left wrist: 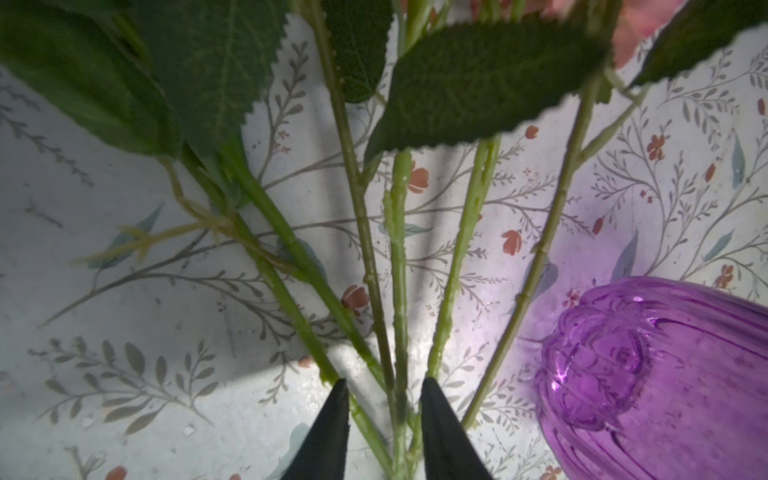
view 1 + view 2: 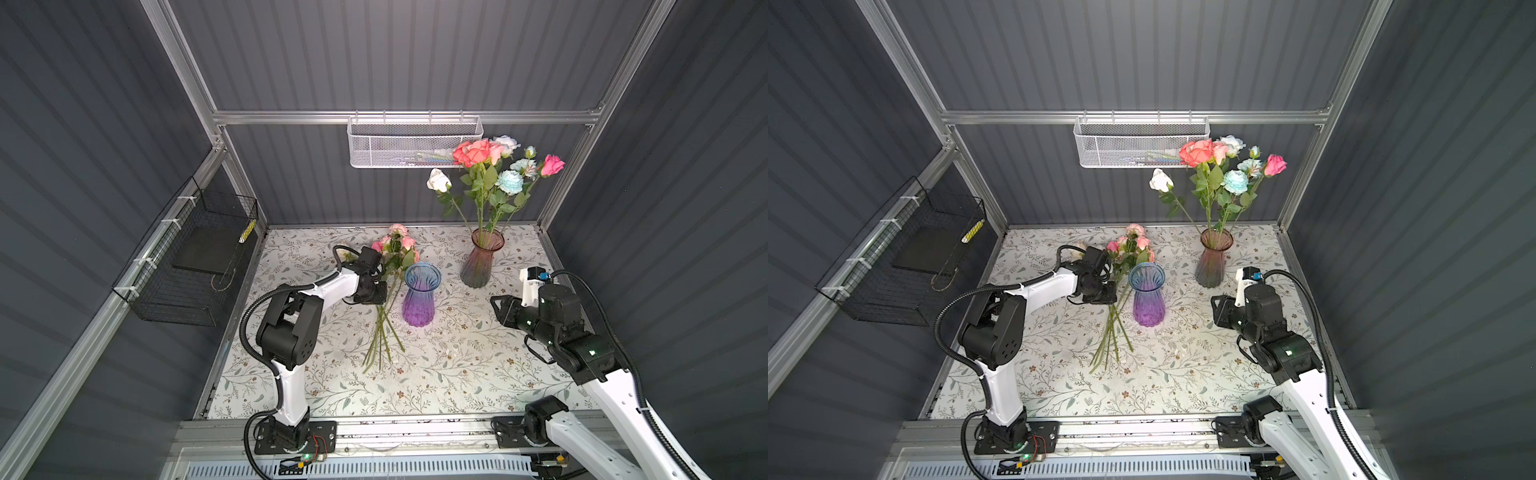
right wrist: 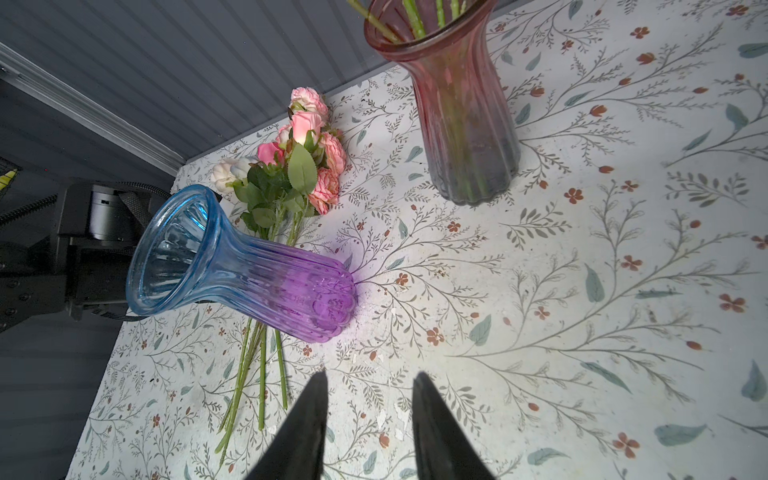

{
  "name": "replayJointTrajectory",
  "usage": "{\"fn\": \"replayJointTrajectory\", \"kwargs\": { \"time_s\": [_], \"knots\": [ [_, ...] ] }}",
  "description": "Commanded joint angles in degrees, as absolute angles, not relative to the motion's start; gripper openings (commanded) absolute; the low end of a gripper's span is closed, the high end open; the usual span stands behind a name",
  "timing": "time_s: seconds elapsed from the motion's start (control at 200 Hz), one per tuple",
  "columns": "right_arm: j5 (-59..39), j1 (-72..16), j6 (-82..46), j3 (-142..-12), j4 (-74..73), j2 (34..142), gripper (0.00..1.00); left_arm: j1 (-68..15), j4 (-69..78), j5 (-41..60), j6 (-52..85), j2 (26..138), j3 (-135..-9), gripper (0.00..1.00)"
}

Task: Arrange the flowers into the vase
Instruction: 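Lower the left gripper onto the bunch stems and close on one stem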

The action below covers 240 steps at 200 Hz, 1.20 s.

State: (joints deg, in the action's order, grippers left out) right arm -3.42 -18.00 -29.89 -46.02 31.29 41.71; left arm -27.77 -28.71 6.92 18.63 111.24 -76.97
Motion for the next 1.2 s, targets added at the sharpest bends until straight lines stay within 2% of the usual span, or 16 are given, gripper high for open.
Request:
{"fn": "replayJointTrajectory", "kwargs": {
  "time_s": [0.0,0.11,0.28,0.395,0.66,0.76,0.965,1.195],
  "knots": [
    [-2.8,-18.3,-29.4,-45.2,31.1,41.5,0.37,-27.6,-30.1,7.2,17.9,113.9,-79.3,0.29],
    [-2.7,-18.3,-29.5,-45.2,31.5,41.1,0.37,-27.6,-30.5,6.9,17.6,115.0,-79.2,0.27],
    [-2.5,-18.3,-30.0,-44.8,31.9,40.4,0.37,-27.6,-30.3,6.8,17.3,114.7,-78.8,0.12],
    [-2.6,-18.3,-30.3,-44.3,31.8,39.8,0.37,-27.6,-30.3,7.1,17.4,113.5,-78.7,0.07],
    [-3.0,-18.3,-30.3,-44.6,31.3,40.5,0.38,-27.6,-32.0,6.3,17.0,108.6,-79.0,0.09],
    [-3.4,-18.4,-30.5,-44.6,30.9,40.9,0.38,-27.5,-32.5,6.1,16.3,108.5,-79.0,0.08],
    [-3.2,-18.4,-30.3,-44.2,31.2,40.3,0.38,-27.5,-32.4,6.7,15.9,110.0,-78.5,0.12],
    [-3.0,-18.4,-30.1,-44.2,31.7,39.7,0.39,-27.4,-31.7,7.6,16.0,110.3,-78.0,0.07]
  ]
}}
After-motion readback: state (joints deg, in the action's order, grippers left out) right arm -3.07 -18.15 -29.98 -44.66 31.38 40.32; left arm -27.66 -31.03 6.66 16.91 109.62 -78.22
